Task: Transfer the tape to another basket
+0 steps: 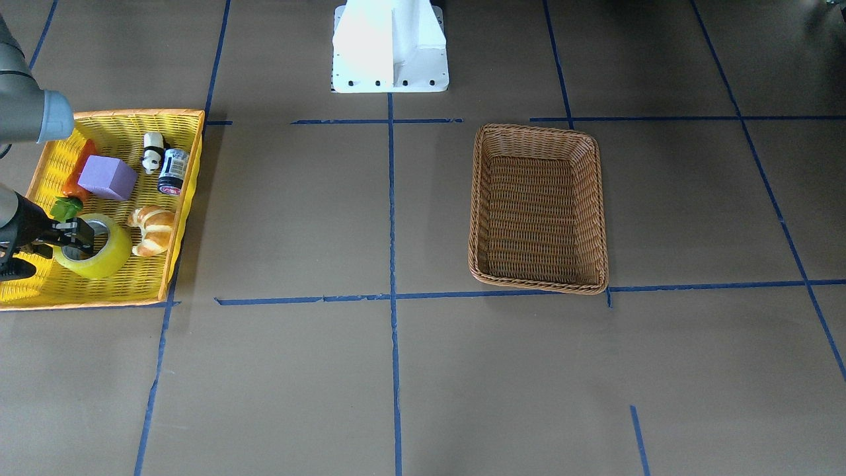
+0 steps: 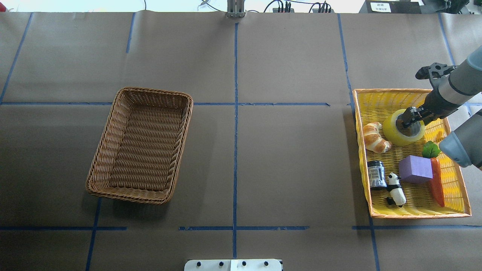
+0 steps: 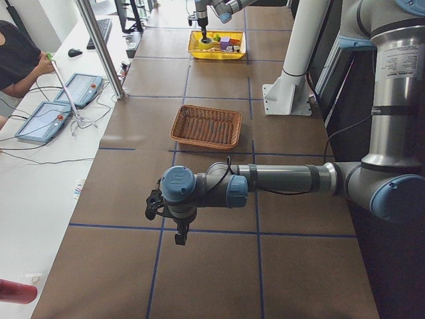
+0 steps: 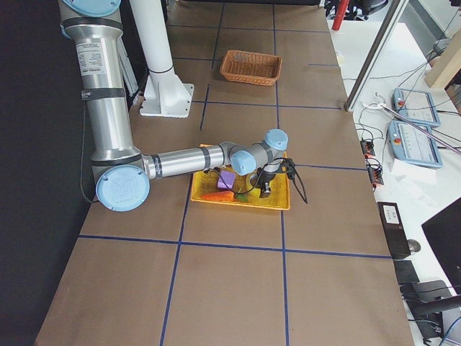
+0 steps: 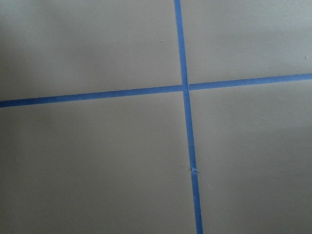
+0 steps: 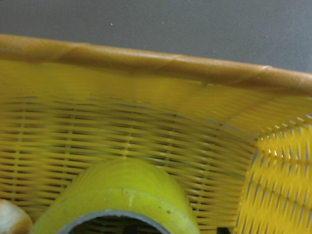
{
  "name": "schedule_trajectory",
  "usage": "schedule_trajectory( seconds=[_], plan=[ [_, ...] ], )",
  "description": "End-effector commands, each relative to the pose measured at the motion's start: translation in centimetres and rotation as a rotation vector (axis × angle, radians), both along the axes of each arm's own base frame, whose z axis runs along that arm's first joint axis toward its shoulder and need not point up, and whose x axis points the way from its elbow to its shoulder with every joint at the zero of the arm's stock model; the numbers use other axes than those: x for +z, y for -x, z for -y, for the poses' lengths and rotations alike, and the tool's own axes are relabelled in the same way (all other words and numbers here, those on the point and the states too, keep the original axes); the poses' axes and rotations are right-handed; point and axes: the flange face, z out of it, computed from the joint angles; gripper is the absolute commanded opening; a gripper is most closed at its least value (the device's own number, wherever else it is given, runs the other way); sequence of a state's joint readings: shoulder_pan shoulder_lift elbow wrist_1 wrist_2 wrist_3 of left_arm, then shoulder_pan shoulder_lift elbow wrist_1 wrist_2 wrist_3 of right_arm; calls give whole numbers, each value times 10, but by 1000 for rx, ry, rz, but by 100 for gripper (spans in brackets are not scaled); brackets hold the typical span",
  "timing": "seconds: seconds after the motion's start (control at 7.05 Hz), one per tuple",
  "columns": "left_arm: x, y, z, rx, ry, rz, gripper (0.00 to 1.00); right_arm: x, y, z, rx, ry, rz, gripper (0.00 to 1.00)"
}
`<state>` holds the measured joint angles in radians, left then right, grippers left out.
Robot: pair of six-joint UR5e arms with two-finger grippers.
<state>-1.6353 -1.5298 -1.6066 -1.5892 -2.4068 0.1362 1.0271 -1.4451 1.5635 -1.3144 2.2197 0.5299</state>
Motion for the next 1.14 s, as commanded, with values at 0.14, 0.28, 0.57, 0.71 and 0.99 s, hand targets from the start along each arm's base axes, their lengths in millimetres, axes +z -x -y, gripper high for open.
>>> schedule_trajectory(
  seconds=[0.14, 0.28, 0.57, 0.71, 0.99],
  plan=[
    [-9, 0, 2, -1, -18, 1, 100, -4, -3, 1, -5, -17, 7, 0],
    [-11, -1, 2, 0, -20, 1, 100, -13, -17, 7, 22, -28, 19, 0],
    [-11, -1, 2, 0, -20, 0, 100, -43, -37, 11, 56, -73, 53, 0],
    [-11, 0, 2, 2, -26, 2, 100, -64, -47, 12, 74, -91, 86, 0],
    [-30, -3, 4, 6, -62, 2, 100, -123, -43, 19, 104, -88, 191, 0]
  ],
)
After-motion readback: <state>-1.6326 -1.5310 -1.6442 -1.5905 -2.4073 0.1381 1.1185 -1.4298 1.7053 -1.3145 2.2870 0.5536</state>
